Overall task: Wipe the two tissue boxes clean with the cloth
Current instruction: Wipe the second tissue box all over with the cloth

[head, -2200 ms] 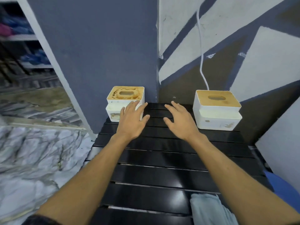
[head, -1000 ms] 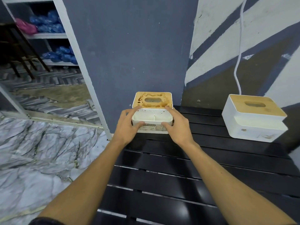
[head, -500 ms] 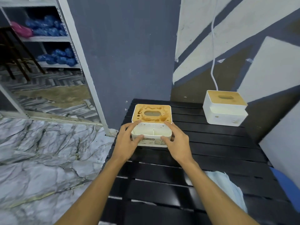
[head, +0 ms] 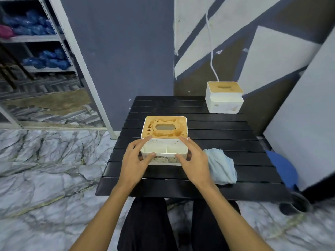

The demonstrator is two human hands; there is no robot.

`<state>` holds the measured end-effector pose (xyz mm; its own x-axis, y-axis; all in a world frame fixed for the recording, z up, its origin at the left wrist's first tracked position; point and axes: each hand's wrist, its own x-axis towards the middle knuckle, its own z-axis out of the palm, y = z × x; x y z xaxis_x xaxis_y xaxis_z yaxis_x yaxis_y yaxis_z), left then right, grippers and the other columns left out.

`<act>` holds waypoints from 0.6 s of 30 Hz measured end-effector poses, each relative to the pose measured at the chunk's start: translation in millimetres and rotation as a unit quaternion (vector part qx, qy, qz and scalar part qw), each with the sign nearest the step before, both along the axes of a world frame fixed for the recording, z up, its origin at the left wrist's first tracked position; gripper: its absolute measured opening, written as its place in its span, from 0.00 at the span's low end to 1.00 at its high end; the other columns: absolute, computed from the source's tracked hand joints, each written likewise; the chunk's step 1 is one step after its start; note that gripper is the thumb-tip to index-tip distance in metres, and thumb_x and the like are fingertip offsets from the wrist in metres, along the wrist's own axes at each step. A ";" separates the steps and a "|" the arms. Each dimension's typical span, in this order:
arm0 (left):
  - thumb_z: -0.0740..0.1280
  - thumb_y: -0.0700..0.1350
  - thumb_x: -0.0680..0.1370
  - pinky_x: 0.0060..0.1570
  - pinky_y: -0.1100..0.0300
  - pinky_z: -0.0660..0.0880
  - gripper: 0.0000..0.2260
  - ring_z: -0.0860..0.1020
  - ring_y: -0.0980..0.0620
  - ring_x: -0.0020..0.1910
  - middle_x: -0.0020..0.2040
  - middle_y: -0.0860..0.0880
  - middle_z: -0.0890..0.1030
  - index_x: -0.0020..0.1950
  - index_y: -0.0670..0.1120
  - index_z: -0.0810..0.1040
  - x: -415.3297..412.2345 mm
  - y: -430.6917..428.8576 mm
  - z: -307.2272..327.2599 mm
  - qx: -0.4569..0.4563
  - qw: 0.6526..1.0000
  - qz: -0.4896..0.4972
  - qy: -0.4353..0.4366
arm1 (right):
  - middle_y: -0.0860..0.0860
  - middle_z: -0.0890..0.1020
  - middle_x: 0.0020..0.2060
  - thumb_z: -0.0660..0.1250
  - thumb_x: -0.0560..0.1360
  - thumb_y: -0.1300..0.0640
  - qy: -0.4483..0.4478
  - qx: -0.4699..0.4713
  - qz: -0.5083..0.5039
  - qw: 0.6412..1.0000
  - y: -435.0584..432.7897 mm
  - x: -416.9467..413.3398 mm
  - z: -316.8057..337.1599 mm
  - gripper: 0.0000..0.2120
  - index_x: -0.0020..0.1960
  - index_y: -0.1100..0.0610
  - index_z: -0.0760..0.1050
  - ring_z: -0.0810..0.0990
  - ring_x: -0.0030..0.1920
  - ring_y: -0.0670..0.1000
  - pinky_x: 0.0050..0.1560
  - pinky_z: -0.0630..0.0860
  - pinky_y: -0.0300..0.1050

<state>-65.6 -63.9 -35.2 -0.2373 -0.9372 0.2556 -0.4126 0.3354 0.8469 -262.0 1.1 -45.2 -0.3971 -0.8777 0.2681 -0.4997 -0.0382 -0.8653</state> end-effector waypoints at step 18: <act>0.73 0.47 0.77 0.61 0.53 0.78 0.25 0.72 0.58 0.66 0.65 0.57 0.71 0.68 0.69 0.72 -22.2 60.1 -9.7 -0.006 0.999 -0.030 0.028 | 0.41 0.76 0.65 0.74 0.72 0.60 -0.025 -0.024 -0.005 0.999 70.8 -22.2 0.8 0.28 0.68 0.43 0.73 0.74 0.67 0.45 0.65 0.75 0.51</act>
<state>-87.8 -3.8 -44.9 -0.2773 -0.9185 0.2819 -0.3445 0.3689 0.8632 -284.1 71.8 -44.5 -0.4199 -0.8604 0.2889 -0.4561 -0.0752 -0.8867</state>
